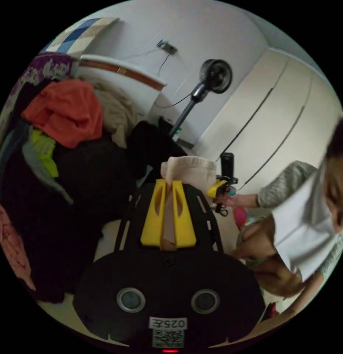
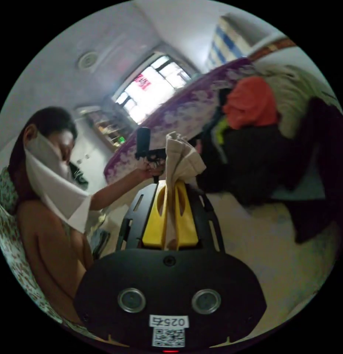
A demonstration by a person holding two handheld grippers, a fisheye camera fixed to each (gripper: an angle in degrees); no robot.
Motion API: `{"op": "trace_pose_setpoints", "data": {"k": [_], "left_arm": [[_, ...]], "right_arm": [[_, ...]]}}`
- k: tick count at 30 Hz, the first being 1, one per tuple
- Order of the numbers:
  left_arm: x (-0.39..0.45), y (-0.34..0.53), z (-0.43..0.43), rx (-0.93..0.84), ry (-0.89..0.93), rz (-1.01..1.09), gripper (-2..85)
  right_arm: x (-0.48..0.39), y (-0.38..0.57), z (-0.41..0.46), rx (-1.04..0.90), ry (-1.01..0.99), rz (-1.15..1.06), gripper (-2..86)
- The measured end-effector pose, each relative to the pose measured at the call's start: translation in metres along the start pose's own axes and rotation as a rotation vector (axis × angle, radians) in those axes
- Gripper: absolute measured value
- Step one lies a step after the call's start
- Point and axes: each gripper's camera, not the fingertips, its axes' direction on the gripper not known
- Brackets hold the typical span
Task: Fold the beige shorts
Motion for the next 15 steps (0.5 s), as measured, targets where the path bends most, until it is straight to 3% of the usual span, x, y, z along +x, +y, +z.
{"op": "trace_pose_setpoints", "data": {"k": [4,8,12,15], "left_arm": [[0.080,0.120,-0.108,-0.055,-0.138,-0.030,-0.9],[0.162,0.282,-0.160,-0.105,-0.330,-0.277,-0.2],[0.227,0.391,-0.196,0.066,-0.516,-0.550,2.6],[0.284,0.473,-0.212,0.192,-0.646,-0.808,6.1]], "right_arm": [[-0.108,0.039,0.107,-0.200,-0.213,-0.195,0.9],[-0.193,0.122,0.234,-0.454,-0.465,-0.144,1.0],[-0.263,0.180,0.313,-0.567,-0.476,-0.195,1.5],[-0.303,0.233,0.359,-0.683,-0.366,-0.251,2.9]]}}
